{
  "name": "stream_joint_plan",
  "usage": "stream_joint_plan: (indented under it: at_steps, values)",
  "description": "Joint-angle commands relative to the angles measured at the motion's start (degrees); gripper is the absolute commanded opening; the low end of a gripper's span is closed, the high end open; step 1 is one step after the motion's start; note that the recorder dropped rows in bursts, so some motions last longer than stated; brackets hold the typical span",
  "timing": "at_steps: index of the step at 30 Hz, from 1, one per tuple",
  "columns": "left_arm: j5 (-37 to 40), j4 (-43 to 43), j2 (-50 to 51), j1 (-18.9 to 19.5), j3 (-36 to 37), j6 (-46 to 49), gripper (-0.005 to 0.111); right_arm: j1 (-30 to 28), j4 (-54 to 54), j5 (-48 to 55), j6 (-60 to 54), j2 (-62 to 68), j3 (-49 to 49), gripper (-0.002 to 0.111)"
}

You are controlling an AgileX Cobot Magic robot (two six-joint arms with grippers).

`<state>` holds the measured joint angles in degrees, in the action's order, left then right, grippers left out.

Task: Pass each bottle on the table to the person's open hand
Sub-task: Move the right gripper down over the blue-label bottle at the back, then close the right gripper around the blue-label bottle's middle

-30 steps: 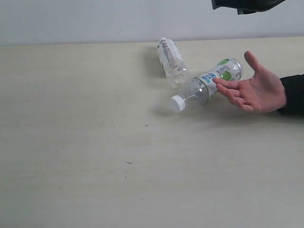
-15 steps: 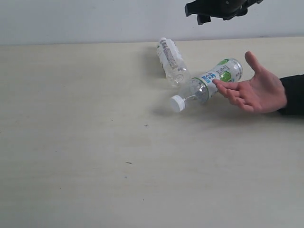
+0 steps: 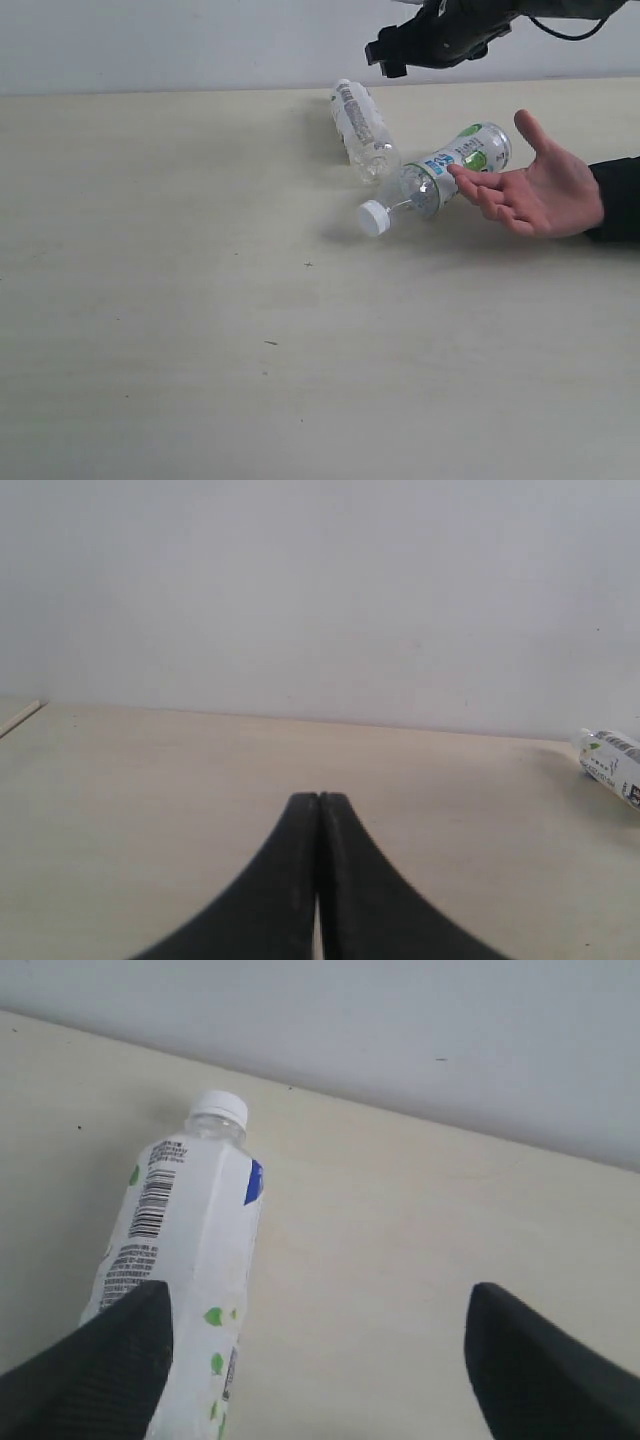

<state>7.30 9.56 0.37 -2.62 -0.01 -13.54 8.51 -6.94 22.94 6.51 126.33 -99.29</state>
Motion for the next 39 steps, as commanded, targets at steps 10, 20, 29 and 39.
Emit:
stream_joint_plan:
  at_steps: [10, 20, 29, 39]
  values:
    - [-0.16, 0.40, -0.37, -0.32, 0.01, -0.30, 0.001, -0.14, 23.44, 1.98, -22.83, 5.06, -3.98, 0.076]
    - [-0.16, 0.40, -0.37, -0.32, 0.01, -0.30, 0.001, -0.14, 23.47, 2.51, -23.24, 6.86, -3.98, 0.076]
    - [-0.16, 0.40, -0.37, -0.32, 0.01, -0.30, 0.001, -0.14, 23.47, 1.10, -23.64, 7.58, -3.98, 0.086]
    - [-0.16, 0.40, -0.37, -0.32, 0.01, -0.30, 0.001, -0.14, 23.47, 1.46, -27.75, 7.63, -3.98, 0.089]
